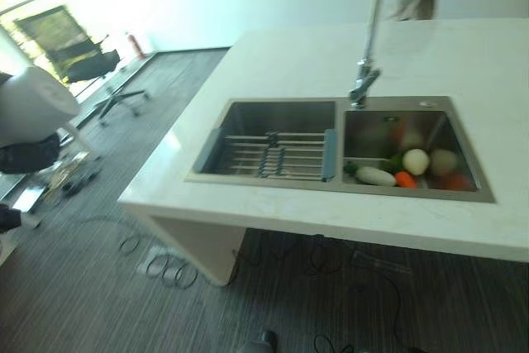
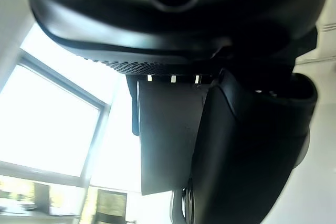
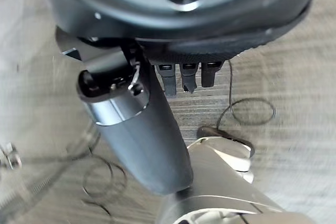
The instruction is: Place the dishes in the dishwasher.
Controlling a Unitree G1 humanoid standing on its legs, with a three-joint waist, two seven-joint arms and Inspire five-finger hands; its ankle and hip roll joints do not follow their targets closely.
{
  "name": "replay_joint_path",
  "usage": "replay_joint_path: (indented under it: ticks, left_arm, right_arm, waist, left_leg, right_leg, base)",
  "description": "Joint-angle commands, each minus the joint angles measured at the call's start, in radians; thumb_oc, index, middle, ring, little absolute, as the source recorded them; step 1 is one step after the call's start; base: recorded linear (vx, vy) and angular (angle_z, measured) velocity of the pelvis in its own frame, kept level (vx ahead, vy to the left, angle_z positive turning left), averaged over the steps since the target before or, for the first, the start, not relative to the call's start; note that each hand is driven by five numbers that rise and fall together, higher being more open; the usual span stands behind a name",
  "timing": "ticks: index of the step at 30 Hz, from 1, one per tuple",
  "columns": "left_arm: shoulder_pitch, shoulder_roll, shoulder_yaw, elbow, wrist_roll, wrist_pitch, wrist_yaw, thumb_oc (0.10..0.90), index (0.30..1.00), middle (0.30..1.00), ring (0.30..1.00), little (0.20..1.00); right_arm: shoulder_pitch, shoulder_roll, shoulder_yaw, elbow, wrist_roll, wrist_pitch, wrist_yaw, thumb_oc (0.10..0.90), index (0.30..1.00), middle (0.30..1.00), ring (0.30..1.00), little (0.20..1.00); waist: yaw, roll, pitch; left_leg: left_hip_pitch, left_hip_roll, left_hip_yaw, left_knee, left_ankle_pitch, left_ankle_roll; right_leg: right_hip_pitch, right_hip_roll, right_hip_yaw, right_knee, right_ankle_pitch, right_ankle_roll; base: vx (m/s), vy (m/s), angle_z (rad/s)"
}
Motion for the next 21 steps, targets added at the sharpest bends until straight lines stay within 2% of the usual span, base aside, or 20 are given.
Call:
replay_joint_path:
  ticks: [1, 4, 6, 7, 9, 10, 11, 12, 13, 14, 15, 16, 17, 18, 19, 21]
  left_arm:
    - [-0.131, -0.024, 0.181, -0.020, -0.073, -0.154, 0.205, 0.400, 0.300, 0.300, 0.300, 0.300]
    - [-0.133, -0.135, 0.117, -0.041, -0.028, -0.184, 0.242, 0.400, 0.300, 0.300, 0.300, 0.300]
    - [-0.147, -0.181, 0.083, -0.042, -0.018, -0.203, 0.226, 0.400, 0.300, 0.300, 0.300, 0.300]
    - [-0.155, -0.194, 0.071, -0.047, -0.012, -0.216, 0.217, 0.400, 0.300, 0.300, 0.300, 0.300]
    - [-0.166, -0.210, 0.042, -0.070, -0.013, -0.234, 0.196, 0.400, 0.300, 0.300, 0.300, 0.300]
    - [-0.173, -0.212, 0.022, -0.088, -0.021, -0.234, 0.180, 0.400, 0.300, 0.300, 0.300, 0.300]
    - [-0.186, -0.216, -0.001, -0.116, -0.016, -0.217, 0.140, 0.400, 0.300, 0.300, 0.300, 0.300]
    - [-0.203, -0.215, -0.035, -0.152, -0.065, -0.254, 0.043, 0.400, 0.300, 0.300, 0.300, 0.300]
    - [-0.215, -0.224, -0.055, -0.173, -0.087, -0.260, 0.007, 0.400, 0.300, 0.300, 0.300, 0.300]
    - [-0.231, -0.238, -0.088, -0.187, -0.088, -0.260, -0.008, 0.400, 0.300, 0.300, 0.300, 0.300]
    - [-0.250, -0.252, -0.133, -0.180, -0.087, -0.273, -0.017, 0.400, 0.300, 0.300, 0.300, 0.300]
    - [-0.277, -0.261, -0.178, -0.160, -0.091, -0.306, -0.036, 0.400, 0.300, 0.300, 0.300, 0.300]
    - [-0.326, -0.279, -0.257, -0.127, -0.083, -0.353, -0.071, 0.400, 0.300, 0.300, 0.300, 0.300]
    - [-0.357, -0.297, -0.304, -0.142, -0.082, -0.356, -0.104, 0.400, 0.300, 0.300, 0.300, 0.300]
    - [-0.360, -0.312, -0.326, -0.159, -0.076, -0.332, -0.116, 0.400, 0.300, 0.300, 0.300, 0.300]
    - [-0.368, -0.319, -0.344, -0.162, -0.071, -0.318, -0.126, 0.400, 0.300, 0.300, 0.300, 0.300]
  right_arm:
    - [-0.072, 0.019, -0.053, 0.011, 0.058, -0.026, 0.001, 0.800, 0.900, 0.900, 0.900, 0.900]
    - [-0.057, 0.031, -0.091, 0.018, 0.062, -0.030, 0.008, 0.800, 0.900, 0.900, 0.900, 0.900]
    - [-0.044, 0.035, -0.115, 0.035, 0.080, -0.045, -0.018, 0.800, 0.900, 0.900, 0.900, 0.900]
    - [-0.044, 0.032, -0.131, 0.042, 0.088, -0.042, -0.025, 0.800, 0.900, 0.900, 0.900, 0.900]
    - [-0.043, 0.026, -0.162, 0.051, 0.083, -0.029, -0.050, 0.800, 0.900, 0.900, 0.900, 0.900]
    - [-0.041, 0.027, -0.175, 0.052, 0.081, -0.026, -0.074, 0.800, 0.900, 0.900, 0.900, 0.900]
    - [-0.040, 0.030, -0.182, 0.042, 0.070, -0.027, -0.103, 0.800, 0.900, 0.900, 0.900, 0.900]
    - [-0.034, 0.054, -0.191, 0.018, 0.092, -0.046, -0.133, 0.800, 0.900, 0.900, 0.900, 0.900]
    - [-0.030, 0.064, -0.194, 0.001, 0.106, -0.051, -0.139, 0.800, 0.900, 0.900, 0.900, 0.900]
    - [-0.025, 0.075, -0.197, -0.017, 0.116, -0.056, -0.139, 0.800, 0.900, 0.900, 0.900, 0.900]
    - [-0.019, 0.089, -0.199, -0.036, 0.129, -0.059, -0.136, 0.800, 0.900, 0.900, 0.900, 0.900]
    - [-0.010, 0.102, -0.203, -0.053, 0.156, -0.062, -0.134, 0.800, 0.900, 0.900, 0.900, 0.900]
    - [-0.004, 0.127, -0.186, -0.080, 0.175, -0.083, -0.125, 0.800, 0.900, 0.900, 0.900, 0.900]
    - [-0.003, 0.133, -0.165, -0.114, 0.187, -0.088, -0.096, 0.800, 0.900, 0.900, 0.900, 0.900]
    - [-0.015, 0.123, -0.146, -0.127, 0.171, -0.078, -0.059, 0.800, 0.900, 0.900, 0.900, 0.900]
    - [-0.023, 0.115, -0.135, -0.130, 0.165, -0.070, -0.046, 0.800, 0.900, 0.900, 0.900, 0.900]
  waist:
    - [-0.027, -0.016, 0.047]
    - [-0.040, -0.040, 0.049]
    - [-0.046, -0.039, 0.039]
    - [-0.052, -0.040, 0.032]
    - [-0.063, -0.038, 0.021]
    - [-0.060, -0.037, 0.018]
    - [-0.041, -0.041, 0.022]
    - [-0.017, -0.050, 0.033]
    - [-0.013, -0.051, 0.039]
    - [-0.019, -0.051, 0.045]
    - [-0.037, -0.050, 0.051]
    - [-0.057, -0.044, 0.059]
    - [-0.103, -0.044, 0.068]
    - [-0.129, -0.056, 0.077]
    - [-0.136, -0.079, 0.085]
    - [-0.145, -0.094, 0.089]
  left_leg:
    - [-0.008, 0.161, 0.136, 0.259, -0.274, -0.070]
    - [0.062, 0.138, 0.173, 0.259, -0.290, -0.031]
    - [0.101, 0.146, 0.204, 0.259, -0.293, -0.026]
    - [0.119, 0.152, 0.227, 0.259, -0.315, -0.026]
    - [0.129, 0.170, 0.266, 0.259, -0.344, -0.033]
    - [0.125, 0.148, 0.260, 0.259, -0.361, -0.030]
    - [0.119, 0.086, 0.214, 0.259, -0.399, -0.012]
    - [0.123, 0.033, 0.191, 0.259, -0.430, 0.023]
    - [0.119, 0.017, 0.179, 0.259, -0.430, 0.041]
    - [0.114, -0.012, 0.142, 0.259, -0.435, 0.061]
    - [0.111, -0.040, 0.103, 0.259, -0.442, 0.086]
    - [0.097, -0.055, 0.082, 0.259, -0.424, 0.111]
    - [0.092, -0.091, 0.018, 0.259, -0.427, 0.141]
    - [0.091, -0.115, 0.006, 0.259, -0.424, 0.151]
    - [0.104, -0.134, 0.028, 0.259, -0.444, 0.155]
    - [0.117, -0.149, 0.040, 0.259, -0.463, 0.158]
  right_leg:
    - [0.217, -0.071, -0.107, -0.215, 0.014, 0.156]
    - [0.206, -0.109, -0.129, -0.215, 0.048, 0.153]
    - [0.204, -0.130, -0.165, -0.215, 0.062, 0.150]
    - [0.202, -0.145, -0.186, -0.215, 0.078, 0.155]
    - [0.204, -0.183, -0.217, -0.215, 0.112, 0.182]
    - [0.209, -0.205, -0.225, -0.215, 0.133, 0.203]
    - [0.213, -0.238, -0.213, -0.215, 0.165, 0.225]
    - [0.238, -0.275, -0.203, -0.215, 0.198, 0.234]
    - [0.254, -0.281, -0.194, -0.215, 0.203, 0.229]
    - [0.259, -0.272, -0.153, -0.215, 0.223, 0.222]
    - [0.256, -0.241, -0.092, -0.215, 0.238, 0.213]
    - [0.250, -0.193, -0.052, -0.215, 0.250, 0.189]
    - [0.229, -0.067, 0.060, -0.215, 0.203, 0.174]
    - [0.201, 0.013, 0.104, -0.215, 0.164, 0.164]
    - [0.143, 0.029, 0.093, -0.215, 0.151, 0.163]
    - [0.090, 0.026, 0.099, -0.215, 0.164, 0.173]
  base:
    - [-0.37, 0.196, 1.56]
    - [-0.30, 0.292, 1.47]
    - [-0.28, 0.364, 1.63]
    - [-0.24, 0.390, 1.57]
    - [-0.20, 0.513, 1.80]
    - [-0.09, 0.717, 2.64]
    - [0.00, 0.839, 2.40]
    - [0.03, 0.727, 1.76]
    - [0.05, 0.560, 1.04]
    - [0.08, 0.387, 1.00]
    - [0.06, 0.379, 1.00]
    - [0.16, 0.430, 1.73]
    - [0.21, 0.437, 2.49]
    - [0.37, 0.434, 2.92]
    - [0.28, 0.263, 2.13]
    - [0.20, 0.067, 1.28]
